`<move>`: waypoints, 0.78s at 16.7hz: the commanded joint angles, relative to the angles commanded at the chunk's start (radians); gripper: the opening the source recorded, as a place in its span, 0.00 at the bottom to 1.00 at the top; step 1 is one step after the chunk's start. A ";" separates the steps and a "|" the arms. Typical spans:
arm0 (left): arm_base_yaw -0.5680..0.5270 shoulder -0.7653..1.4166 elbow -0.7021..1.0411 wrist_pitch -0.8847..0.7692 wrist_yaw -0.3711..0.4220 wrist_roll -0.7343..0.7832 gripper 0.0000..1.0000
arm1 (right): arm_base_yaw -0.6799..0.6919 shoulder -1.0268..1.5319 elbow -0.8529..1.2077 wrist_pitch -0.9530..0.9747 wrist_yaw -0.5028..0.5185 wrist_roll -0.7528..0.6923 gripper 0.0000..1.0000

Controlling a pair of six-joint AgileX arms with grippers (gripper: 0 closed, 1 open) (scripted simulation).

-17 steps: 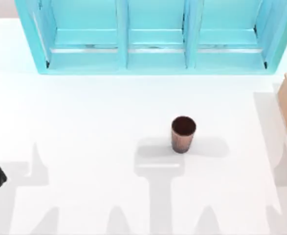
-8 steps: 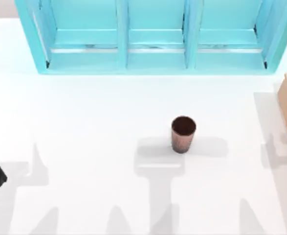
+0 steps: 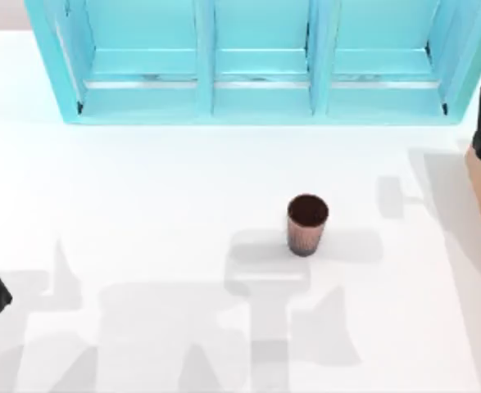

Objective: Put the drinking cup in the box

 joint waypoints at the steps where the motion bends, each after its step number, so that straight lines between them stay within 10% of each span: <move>1: 0.000 0.000 0.000 0.000 0.000 0.000 1.00 | 0.027 0.099 0.090 -0.066 0.001 0.025 1.00; 13: 0.000 0.000 0.000 0.000 0.000 0.000 1.00 | 0.299 0.915 0.895 -0.556 -0.008 0.236 1.00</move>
